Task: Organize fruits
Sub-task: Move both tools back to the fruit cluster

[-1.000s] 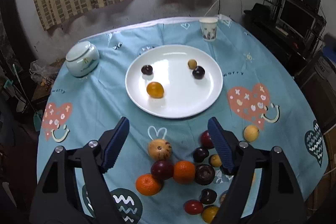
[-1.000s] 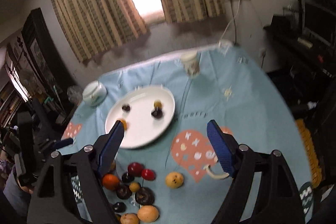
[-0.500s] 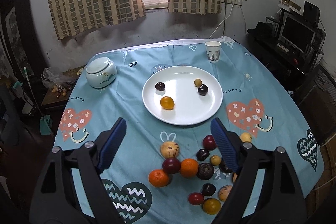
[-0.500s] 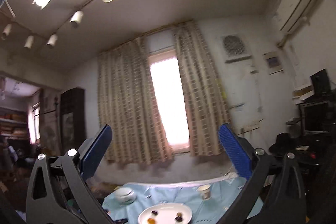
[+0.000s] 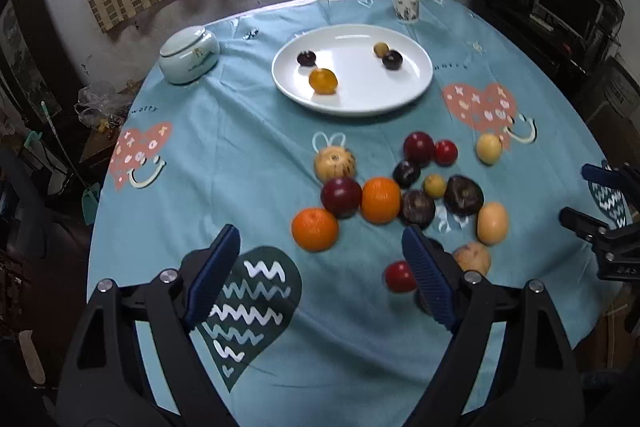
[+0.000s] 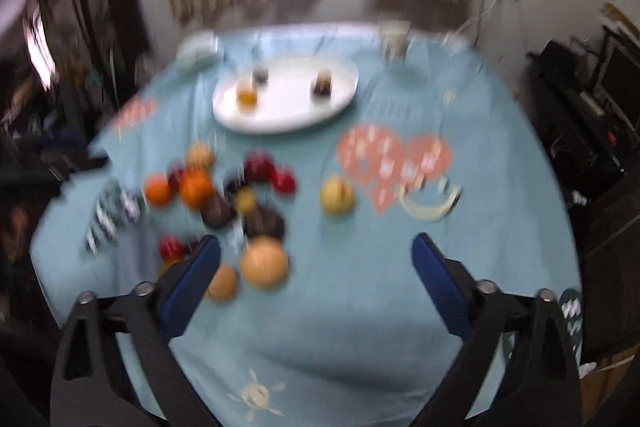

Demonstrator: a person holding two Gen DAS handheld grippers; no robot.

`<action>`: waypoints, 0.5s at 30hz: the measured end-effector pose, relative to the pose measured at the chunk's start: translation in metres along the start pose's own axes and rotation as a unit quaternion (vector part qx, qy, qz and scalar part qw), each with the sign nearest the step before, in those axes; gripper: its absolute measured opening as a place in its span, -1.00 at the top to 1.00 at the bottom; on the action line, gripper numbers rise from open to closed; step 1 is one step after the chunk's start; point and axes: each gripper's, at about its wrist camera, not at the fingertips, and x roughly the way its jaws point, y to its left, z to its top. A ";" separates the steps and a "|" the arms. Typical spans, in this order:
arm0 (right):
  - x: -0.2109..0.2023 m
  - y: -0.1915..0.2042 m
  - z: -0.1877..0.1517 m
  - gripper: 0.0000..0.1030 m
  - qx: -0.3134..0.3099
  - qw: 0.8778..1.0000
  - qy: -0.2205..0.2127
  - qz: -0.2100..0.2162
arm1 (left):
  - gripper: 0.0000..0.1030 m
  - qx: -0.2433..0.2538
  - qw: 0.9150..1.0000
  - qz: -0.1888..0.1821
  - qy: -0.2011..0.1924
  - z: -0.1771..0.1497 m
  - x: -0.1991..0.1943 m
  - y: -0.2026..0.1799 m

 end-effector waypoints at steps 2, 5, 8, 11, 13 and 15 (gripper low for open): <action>0.011 0.009 -0.014 -0.68 -0.036 0.999 0.014 -0.011 | -0.65 0.007 1.000 -0.011 0.022 -0.015 0.006 -0.006; 0.028 0.017 -0.017 -0.67 -0.087 0.995 0.035 -0.020 | -0.65 0.003 0.998 -0.033 0.056 -0.034 0.016 -0.015; 0.046 0.021 -0.017 -0.67 -0.115 0.992 0.051 -0.014 | -0.65 0.007 0.996 -0.043 0.079 -0.048 0.024 -0.028; 0.062 0.025 -0.016 -0.66 -0.144 0.988 0.062 -0.009 | -0.65 0.011 0.995 -0.049 0.090 -0.058 0.027 -0.037; 0.070 0.029 -0.014 -0.65 -0.160 0.985 0.064 -0.006 | -0.65 0.005 0.994 -0.051 0.095 -0.062 0.028 -0.039; 0.074 0.032 -0.012 -0.65 -0.174 0.983 0.065 0.000 | -0.65 -0.004 0.993 -0.052 0.101 -0.063 0.030 -0.039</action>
